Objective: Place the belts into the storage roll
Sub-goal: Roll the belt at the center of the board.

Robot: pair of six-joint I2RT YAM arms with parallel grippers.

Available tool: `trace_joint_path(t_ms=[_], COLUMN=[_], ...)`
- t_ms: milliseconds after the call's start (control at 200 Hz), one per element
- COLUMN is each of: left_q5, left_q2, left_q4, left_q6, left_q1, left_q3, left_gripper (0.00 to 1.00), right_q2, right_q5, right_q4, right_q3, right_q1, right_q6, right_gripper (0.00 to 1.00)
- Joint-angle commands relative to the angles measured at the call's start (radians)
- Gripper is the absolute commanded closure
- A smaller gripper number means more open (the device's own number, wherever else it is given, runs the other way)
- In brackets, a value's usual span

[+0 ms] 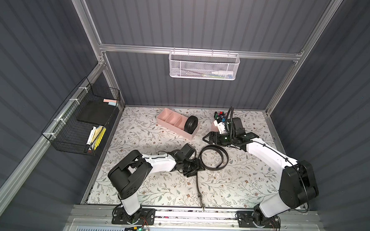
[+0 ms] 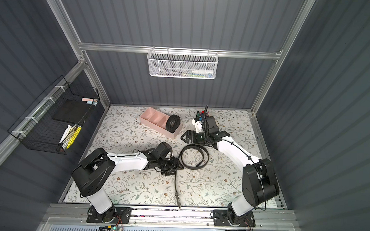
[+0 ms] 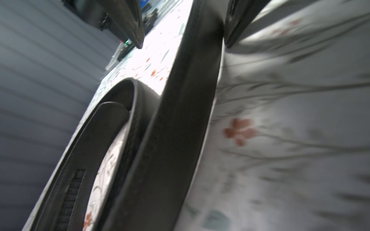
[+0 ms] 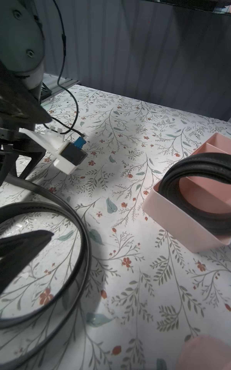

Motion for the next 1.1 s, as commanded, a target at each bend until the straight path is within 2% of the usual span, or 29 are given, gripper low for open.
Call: trace_joint_path(t_ms=[0, 55, 95, 225, 280, 385, 505, 615, 755, 795, 955, 1056, 1096], left_q5=[-0.116, -0.123, -0.11, -0.085, -0.111, -0.175, -0.182, -0.193, -0.191, -0.214, -0.166, -0.181, -0.196], left_q2=[0.077, 0.107, 0.123, 0.082, 0.053, 0.06, 0.192, 0.385, 0.572, 0.599, 0.683, 0.718, 0.725], left_q4=[0.117, 0.16, 0.111, -0.257, -0.403, -0.631, -0.701, -0.755, -0.833, -0.839, -0.826, -0.842, -0.858], left_q6=[-0.22, -0.251, -0.209, 0.044, 0.164, 0.392, 0.629, 0.835, 0.908, 0.913, 0.927, 0.933, 0.931], left_q1=[-0.037, -0.051, -0.055, -0.054, -0.041, 0.0, 0.035, 0.036, 0.04, 0.053, 0.059, 0.041, 0.038], left_q3=[0.001, 0.033, 0.088, 0.24, 0.28, 0.384, 0.594, 0.878, 1.131, 1.151, 1.202, 1.238, 1.246], left_gripper=[0.33, 0.33, 0.33, 0.3, 0.28, 0.25, 0.24, 0.21, 0.2, 0.21, 0.27, 0.4, 0.54], right_q2=[-0.036, -0.064, -0.09, -0.187, -0.221, -0.248, -0.287, -0.34, -0.443, -0.467, -0.534, -0.561, -0.568], right_q5=[-0.041, -0.022, 0.002, 0.115, 0.184, 0.236, 0.218, 0.237, 0.289, 0.298, 0.302, 0.297, 0.287], right_q4=[-0.032, -0.085, -0.126, -0.272, -0.32, -0.384, -0.392, -0.432, -0.442, -0.446, -0.46, -0.473, -0.473], right_q3=[-0.025, -0.022, -0.022, -0.059, -0.091, -0.122, -0.153, -0.171, -0.222, -0.232, -0.251, -0.252, -0.253], right_q1=[-0.036, -0.042, -0.045, -0.059, -0.061, -0.069, -0.069, -0.069, -0.072, -0.072, -0.073, -0.072, -0.072], right_q6=[0.062, 0.056, 0.056, 0.105, 0.166, 0.219, 0.23, 0.239, 0.268, 0.279, 0.317, 0.326, 0.331], right_gripper=[0.15, 0.15, 0.15, 0.15, 0.15, 0.15, 0.15, 0.15, 0.14, 0.15, 0.15, 0.15, 0.15])
